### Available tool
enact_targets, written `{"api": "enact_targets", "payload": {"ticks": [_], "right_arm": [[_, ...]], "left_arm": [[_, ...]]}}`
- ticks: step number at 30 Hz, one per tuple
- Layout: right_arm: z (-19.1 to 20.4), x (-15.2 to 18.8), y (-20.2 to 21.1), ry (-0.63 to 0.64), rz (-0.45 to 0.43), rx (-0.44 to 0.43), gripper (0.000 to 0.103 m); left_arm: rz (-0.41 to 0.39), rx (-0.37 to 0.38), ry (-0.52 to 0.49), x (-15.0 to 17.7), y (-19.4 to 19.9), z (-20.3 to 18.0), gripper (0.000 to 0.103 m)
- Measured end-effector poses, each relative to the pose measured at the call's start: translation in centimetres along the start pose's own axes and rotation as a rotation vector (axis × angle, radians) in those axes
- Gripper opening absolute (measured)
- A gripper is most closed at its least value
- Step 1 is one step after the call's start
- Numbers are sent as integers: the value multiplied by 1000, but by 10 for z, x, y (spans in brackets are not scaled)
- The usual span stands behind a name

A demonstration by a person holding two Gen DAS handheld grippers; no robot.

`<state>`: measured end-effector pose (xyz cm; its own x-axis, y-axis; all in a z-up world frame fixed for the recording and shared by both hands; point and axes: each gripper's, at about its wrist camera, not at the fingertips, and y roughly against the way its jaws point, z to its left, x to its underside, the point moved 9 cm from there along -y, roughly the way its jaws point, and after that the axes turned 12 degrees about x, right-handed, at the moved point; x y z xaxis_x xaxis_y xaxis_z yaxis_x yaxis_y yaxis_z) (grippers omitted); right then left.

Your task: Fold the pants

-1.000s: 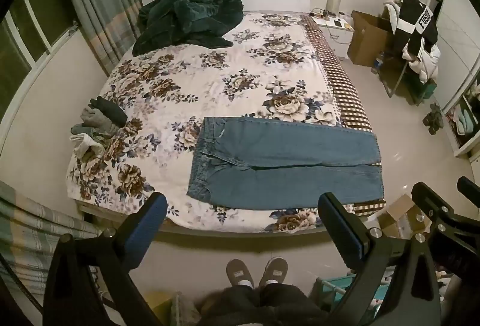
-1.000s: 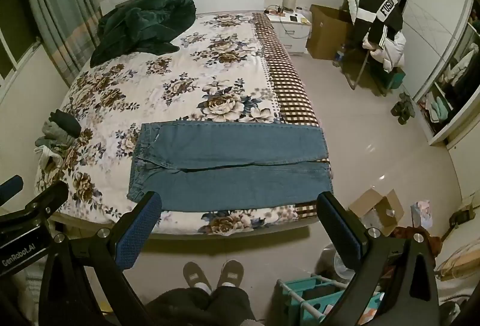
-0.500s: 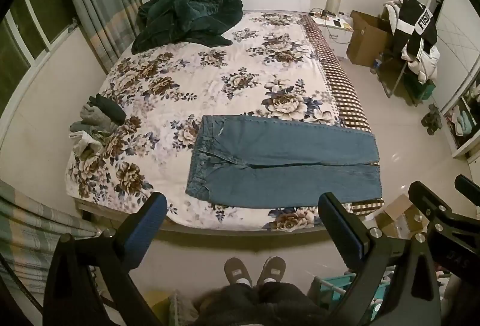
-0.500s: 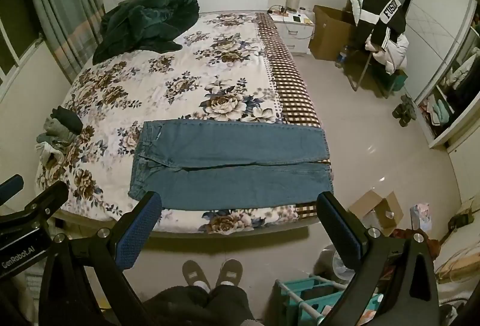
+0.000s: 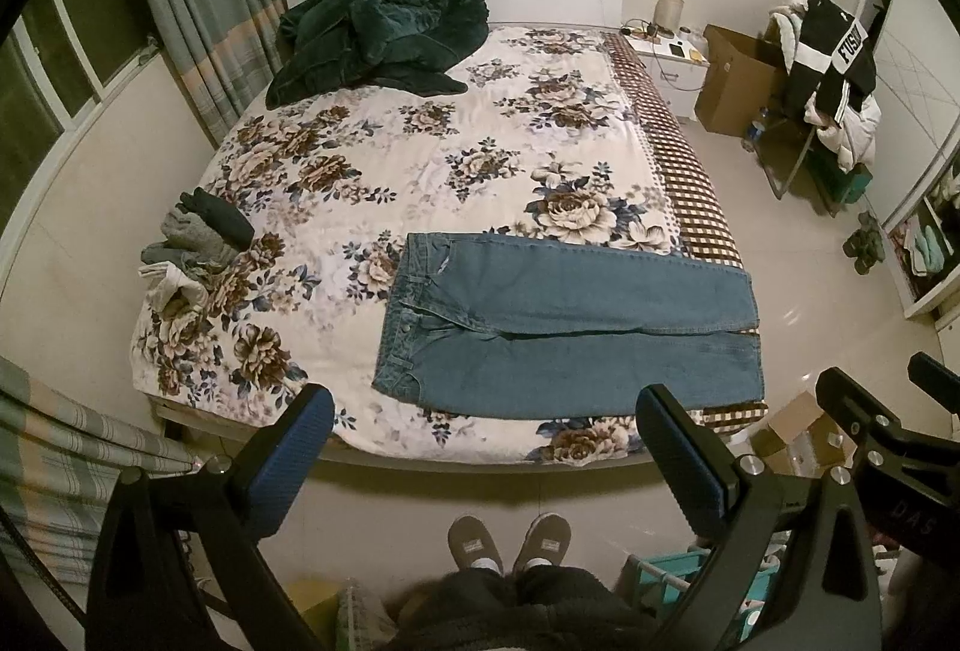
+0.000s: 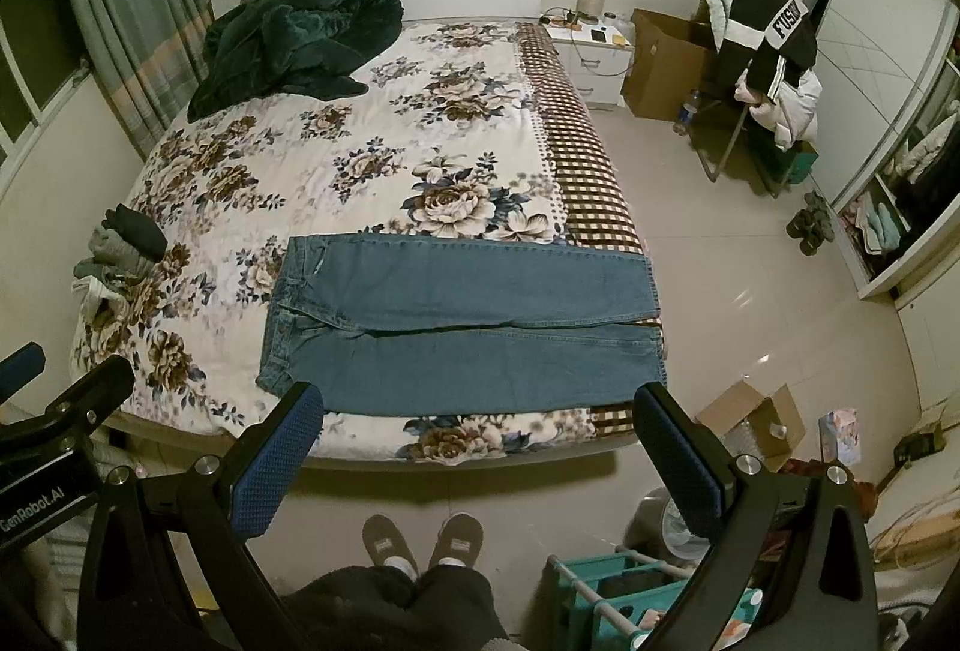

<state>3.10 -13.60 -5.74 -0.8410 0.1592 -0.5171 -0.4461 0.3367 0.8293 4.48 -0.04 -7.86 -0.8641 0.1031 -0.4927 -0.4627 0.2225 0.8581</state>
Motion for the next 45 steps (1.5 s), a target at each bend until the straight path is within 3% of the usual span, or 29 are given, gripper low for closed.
{"api": "enact_targets", "payload": {"ticks": [23, 45], "right_arm": [[7, 15, -5, 3, 7, -3, 103], [4, 9, -4, 7, 9, -6, 103]], "left_arm": [[-3, -2, 1, -2, 7, 0, 103], [-2, -2, 2, -9, 8, 6, 103]]}}
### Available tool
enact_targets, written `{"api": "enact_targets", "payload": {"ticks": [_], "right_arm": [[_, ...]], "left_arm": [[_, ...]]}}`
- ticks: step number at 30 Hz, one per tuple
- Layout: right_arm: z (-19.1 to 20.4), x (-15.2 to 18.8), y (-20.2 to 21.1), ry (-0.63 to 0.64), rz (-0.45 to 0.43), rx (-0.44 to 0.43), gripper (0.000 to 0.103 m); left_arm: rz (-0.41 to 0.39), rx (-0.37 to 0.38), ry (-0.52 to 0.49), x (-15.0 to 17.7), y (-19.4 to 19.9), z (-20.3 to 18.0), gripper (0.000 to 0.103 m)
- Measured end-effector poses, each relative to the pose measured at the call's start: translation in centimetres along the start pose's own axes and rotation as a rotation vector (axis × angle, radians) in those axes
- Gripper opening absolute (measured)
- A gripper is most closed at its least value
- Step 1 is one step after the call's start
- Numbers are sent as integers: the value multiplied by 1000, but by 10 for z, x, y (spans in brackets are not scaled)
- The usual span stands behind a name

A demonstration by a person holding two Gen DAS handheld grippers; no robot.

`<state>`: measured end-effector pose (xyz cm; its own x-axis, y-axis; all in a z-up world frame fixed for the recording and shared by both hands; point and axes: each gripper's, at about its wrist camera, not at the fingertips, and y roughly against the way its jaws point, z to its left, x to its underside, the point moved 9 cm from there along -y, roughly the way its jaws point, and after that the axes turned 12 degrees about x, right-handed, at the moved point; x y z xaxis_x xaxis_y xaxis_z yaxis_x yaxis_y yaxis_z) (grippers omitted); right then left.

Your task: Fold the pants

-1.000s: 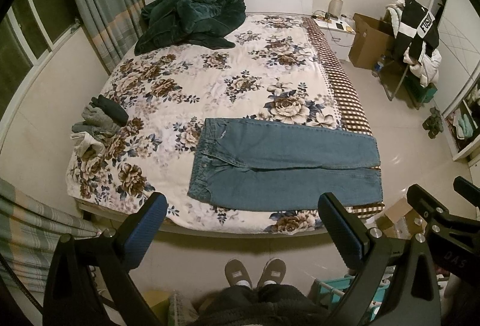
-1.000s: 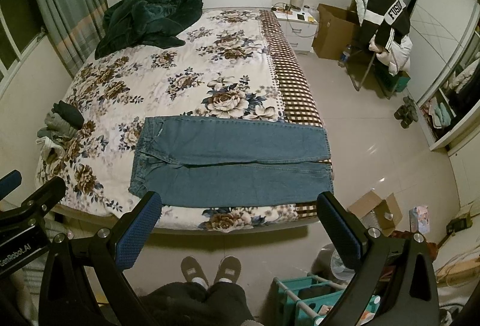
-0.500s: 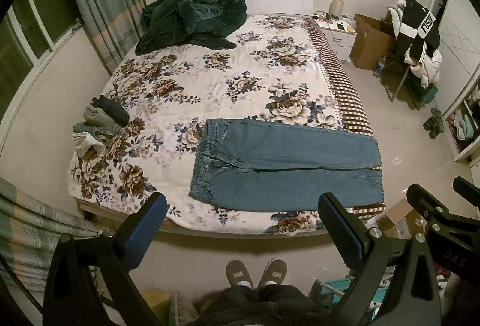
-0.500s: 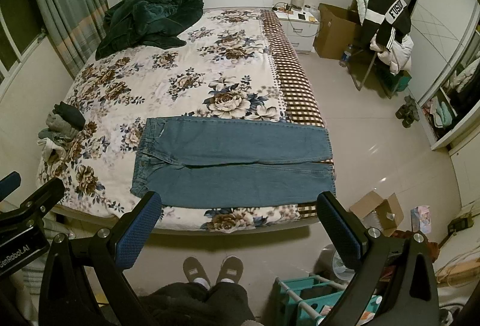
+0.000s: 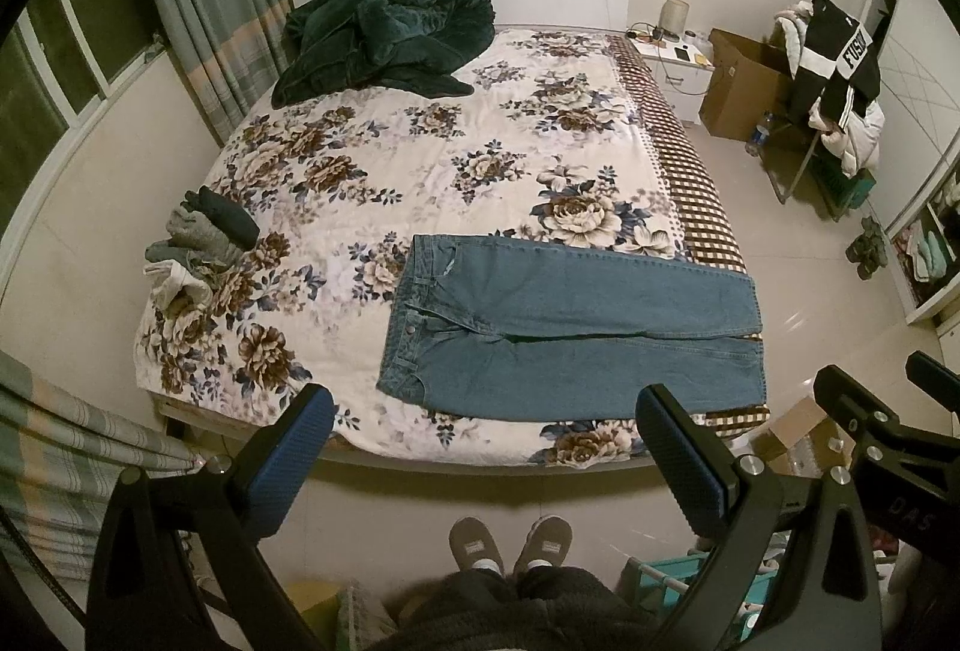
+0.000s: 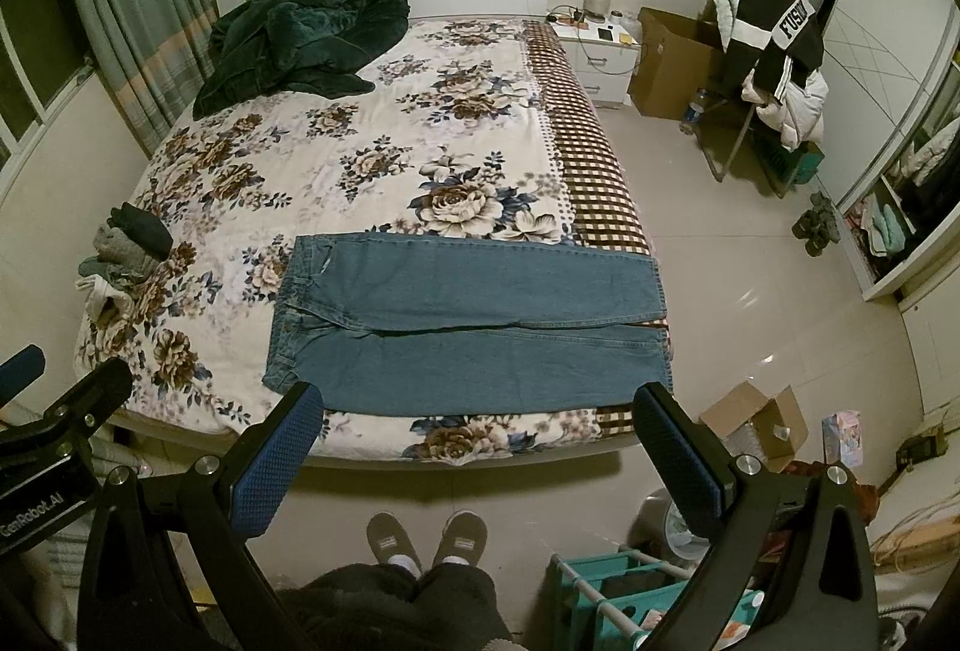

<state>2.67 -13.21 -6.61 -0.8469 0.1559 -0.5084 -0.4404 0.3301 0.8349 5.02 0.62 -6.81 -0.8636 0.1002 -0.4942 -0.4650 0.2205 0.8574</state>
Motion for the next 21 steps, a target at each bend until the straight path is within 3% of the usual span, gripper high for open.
{"api": "enact_targets", "payload": {"ticks": [11, 16, 21], "right_arm": [[44, 8, 5, 4, 8, -16, 103], [32, 4, -5, -8, 32, -33, 103], [13, -1, -36, -35, 55, -36, 103]], "left_arm": [[-2, -4, 3, -3, 4, 9, 103], [-11, -25, 8, 4, 2, 19, 103], [-17, -86, 31, -9, -31, 24, 103]]}}
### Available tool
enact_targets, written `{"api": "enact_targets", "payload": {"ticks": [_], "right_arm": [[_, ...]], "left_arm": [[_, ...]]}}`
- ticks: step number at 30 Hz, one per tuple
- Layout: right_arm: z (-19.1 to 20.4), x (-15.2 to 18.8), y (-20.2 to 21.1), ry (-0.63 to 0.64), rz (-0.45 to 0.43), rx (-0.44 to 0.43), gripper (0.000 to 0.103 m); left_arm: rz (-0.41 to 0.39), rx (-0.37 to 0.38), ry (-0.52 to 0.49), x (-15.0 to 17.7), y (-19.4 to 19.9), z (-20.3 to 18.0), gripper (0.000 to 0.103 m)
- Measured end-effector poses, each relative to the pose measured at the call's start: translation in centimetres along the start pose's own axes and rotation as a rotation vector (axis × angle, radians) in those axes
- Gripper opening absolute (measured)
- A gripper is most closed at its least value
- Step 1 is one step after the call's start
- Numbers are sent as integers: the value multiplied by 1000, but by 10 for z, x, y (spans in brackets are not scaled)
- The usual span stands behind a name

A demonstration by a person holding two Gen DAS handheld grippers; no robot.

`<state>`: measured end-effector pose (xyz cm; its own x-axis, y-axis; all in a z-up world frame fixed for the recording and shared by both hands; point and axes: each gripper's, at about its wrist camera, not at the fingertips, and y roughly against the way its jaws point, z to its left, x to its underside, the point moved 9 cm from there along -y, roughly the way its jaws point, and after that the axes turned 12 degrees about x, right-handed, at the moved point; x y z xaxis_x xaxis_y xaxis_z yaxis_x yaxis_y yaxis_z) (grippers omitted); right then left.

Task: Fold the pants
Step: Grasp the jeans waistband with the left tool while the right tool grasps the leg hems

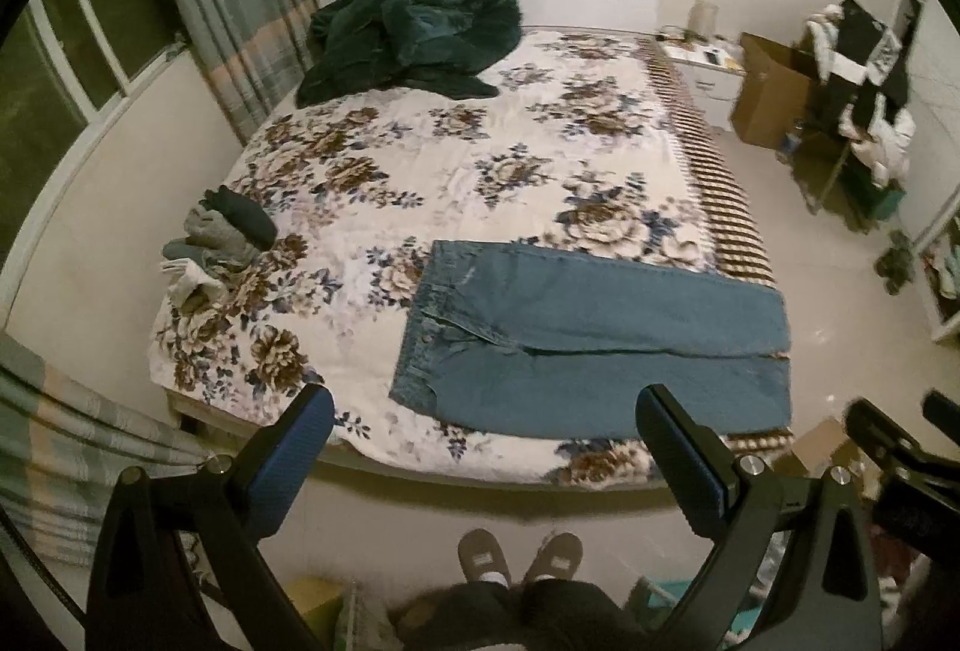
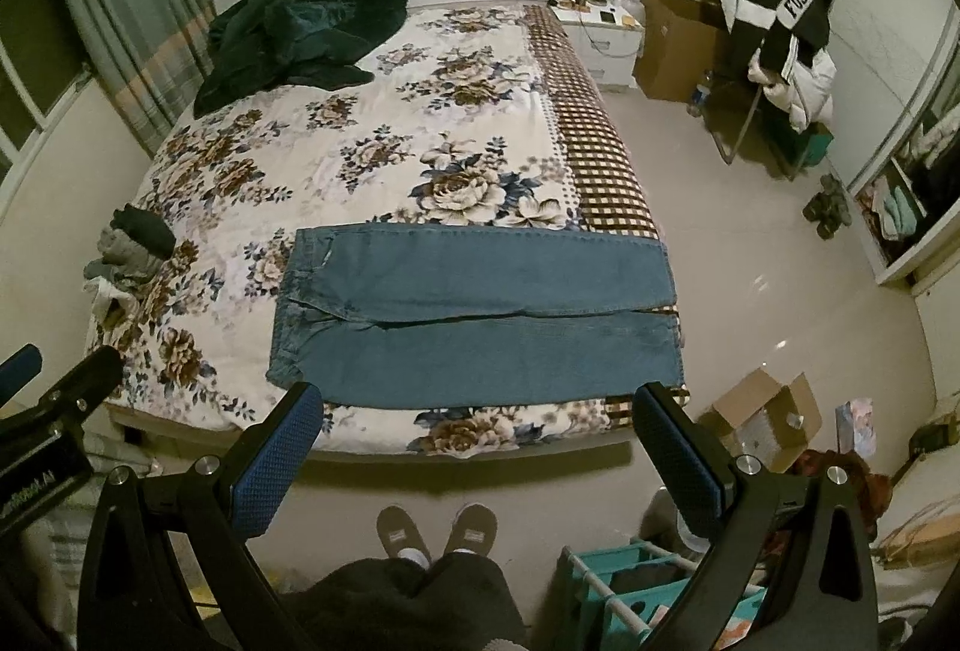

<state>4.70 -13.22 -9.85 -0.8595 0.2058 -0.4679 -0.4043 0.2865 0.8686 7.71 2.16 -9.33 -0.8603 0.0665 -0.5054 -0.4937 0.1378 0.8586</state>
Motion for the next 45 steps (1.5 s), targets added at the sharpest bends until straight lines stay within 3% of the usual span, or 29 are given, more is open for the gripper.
{"api": "enact_targets", "payload": {"ticks": [6, 12, 17, 25, 31, 36, 40, 41, 42, 45], "right_arm": [[-27, -23, -72, -62, 46, 4, 103], [-48, -58, -178, -161, 143, 16, 103], [-61, -87, -297, -308, 278, 10, 103], [-78, -126, -516, -519, 470, 87, 103], [-94, -132, -674, -671, 614, 119, 103], [-108, -123, -754, -747, 677, 166, 103], [-109, -117, -802, -824, 725, 156, 103], [-109, -116, -810, -840, 734, 154, 103], [-108, -115, -816, -856, 740, 150, 103], [-104, -114, -834, -892, 743, 130, 101]], "left_arm": [[-7, -92, 35, -28, -57, 1, 103], [118, -113, 94, -52, -155, 14, 103], [267, -99, 162, -71, -261, 28, 103], [456, -119, 296, -99, -450, 66, 103], [566, -125, 395, -108, -569, 94, 103], [621, -121, 496, -105, -642, 110, 103], [636, -116, 599, -95, -668, 122, 101], [633, -118, 608, -93, -670, 125, 90], [625, -128, 613, -91, -670, 128, 70], [568, -95, 654, -89, -666, 134, 39]]}}
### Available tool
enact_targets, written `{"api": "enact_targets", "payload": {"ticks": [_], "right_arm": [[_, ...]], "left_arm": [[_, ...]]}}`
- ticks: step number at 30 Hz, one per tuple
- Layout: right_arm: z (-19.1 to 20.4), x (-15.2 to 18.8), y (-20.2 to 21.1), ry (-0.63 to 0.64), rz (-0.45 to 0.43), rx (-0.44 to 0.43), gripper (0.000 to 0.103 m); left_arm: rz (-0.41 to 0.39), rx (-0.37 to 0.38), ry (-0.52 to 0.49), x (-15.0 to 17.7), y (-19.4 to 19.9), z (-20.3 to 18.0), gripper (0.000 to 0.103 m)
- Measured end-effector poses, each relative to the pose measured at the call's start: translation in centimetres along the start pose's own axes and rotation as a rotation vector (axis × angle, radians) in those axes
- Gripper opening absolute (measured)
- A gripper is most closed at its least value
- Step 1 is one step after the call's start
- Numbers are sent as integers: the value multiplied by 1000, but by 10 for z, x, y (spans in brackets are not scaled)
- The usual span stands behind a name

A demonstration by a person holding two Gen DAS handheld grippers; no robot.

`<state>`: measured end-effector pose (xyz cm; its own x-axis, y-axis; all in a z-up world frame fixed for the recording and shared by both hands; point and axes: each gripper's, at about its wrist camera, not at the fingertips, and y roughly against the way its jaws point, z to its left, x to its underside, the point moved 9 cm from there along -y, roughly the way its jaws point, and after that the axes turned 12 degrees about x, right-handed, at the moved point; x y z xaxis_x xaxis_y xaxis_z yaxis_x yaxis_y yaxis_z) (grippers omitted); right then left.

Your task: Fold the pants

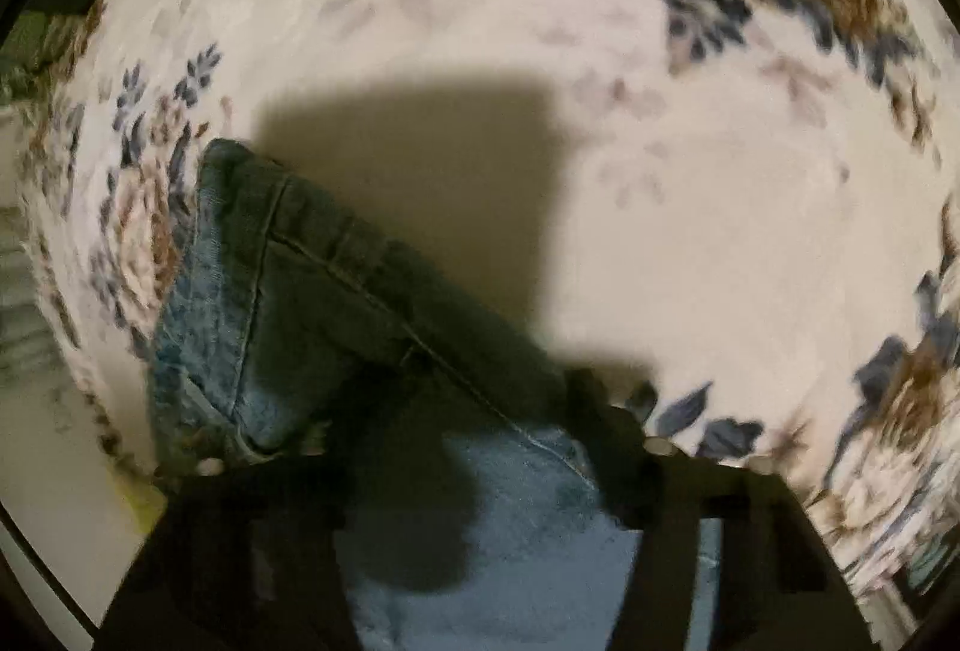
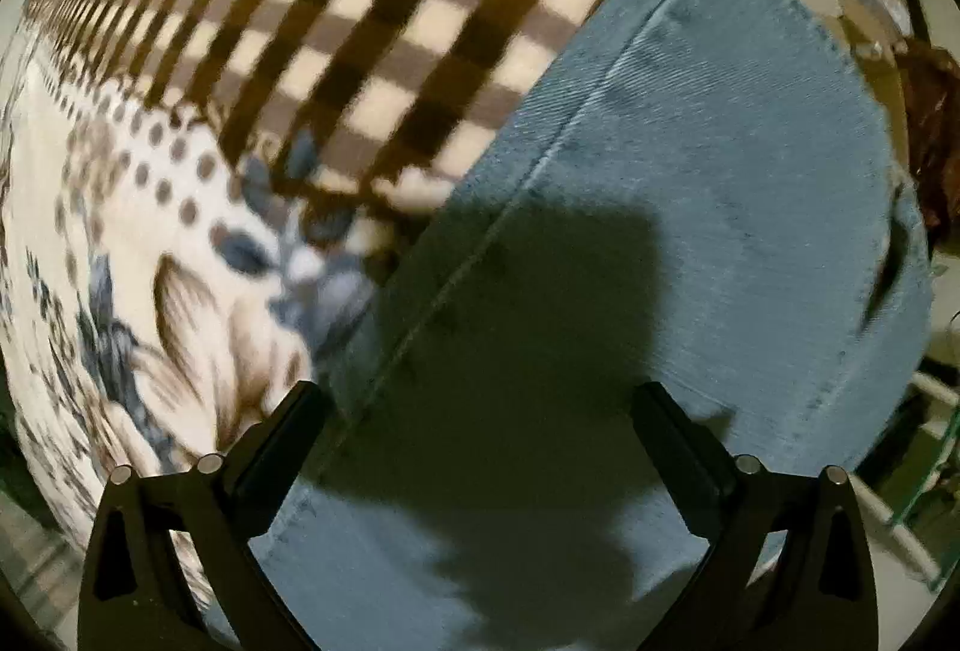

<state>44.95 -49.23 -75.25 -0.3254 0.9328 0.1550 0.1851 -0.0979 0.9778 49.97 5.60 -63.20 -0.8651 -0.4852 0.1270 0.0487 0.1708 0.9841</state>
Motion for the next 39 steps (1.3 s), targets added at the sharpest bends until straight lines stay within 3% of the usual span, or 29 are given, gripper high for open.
{"api": "enact_targets", "payload": {"ticks": [2, 3, 5, 6, 7, 15, 19, 21, 23, 26, 30, 33, 36, 38, 39], "right_arm": [[4, -4, -4, -7, -11, -7, 89], [5, -8, -5, -4, -22, -11, 84], [9, -14, -3, 5, -50, -24, 50], [11, -15, -1, 9, -59, -34, 38], [12, -16, 1, 14, -66, -31, 17], [20, -2, 49, 59, -165, -106, 9], [27, 14, 99, 113, -255, -186, 8], [12, 24, 130, 127, -288, -230, 8], [-1, 39, 166, 131, -327, -304, 8], [-30, 64, 198, 164, -371, -372, 8], [-66, 94, 183, 244, -430, -342, 8], [-93, 103, 138, 282, -363, -288, 8], [-101, 96, 95, 294, -274, -235, 8], [-105, 92, 75, 296, -246, -198, 8], [-106, 88, 68, 292, -246, -192, 8]], "left_arm": [[-36, 55, -8, 2, 8, -1, 23], [-60, 79, -21, 4, 14, -3, 10], [-99, 107, -49, 9, 27, -5, 8], [-118, 123, -58, 13, 34, -5, 7], [-138, 136, -61, 16, 39, -4, 7], [-294, 265, -81, 51, 113, 25, 4], [-383, 336, -86, 55, 157, 27, 0], [-469, 363, -113, 53, 190, 28, 0], [-501, 395, -134, 55, 209, 31, 0], [-465, 398, -146, 68, 203, 51, 0], [-342, 352, -149, 107, 156, 91, 0], [-223, 347, -74, 127, 115, 115, 1], [-190, 362, -24, 129, 97, 118, 2], [-198, 374, -13, 126, 95, 113, 11], [-199, 377, -9, 121, 95, 107, 23]]}}
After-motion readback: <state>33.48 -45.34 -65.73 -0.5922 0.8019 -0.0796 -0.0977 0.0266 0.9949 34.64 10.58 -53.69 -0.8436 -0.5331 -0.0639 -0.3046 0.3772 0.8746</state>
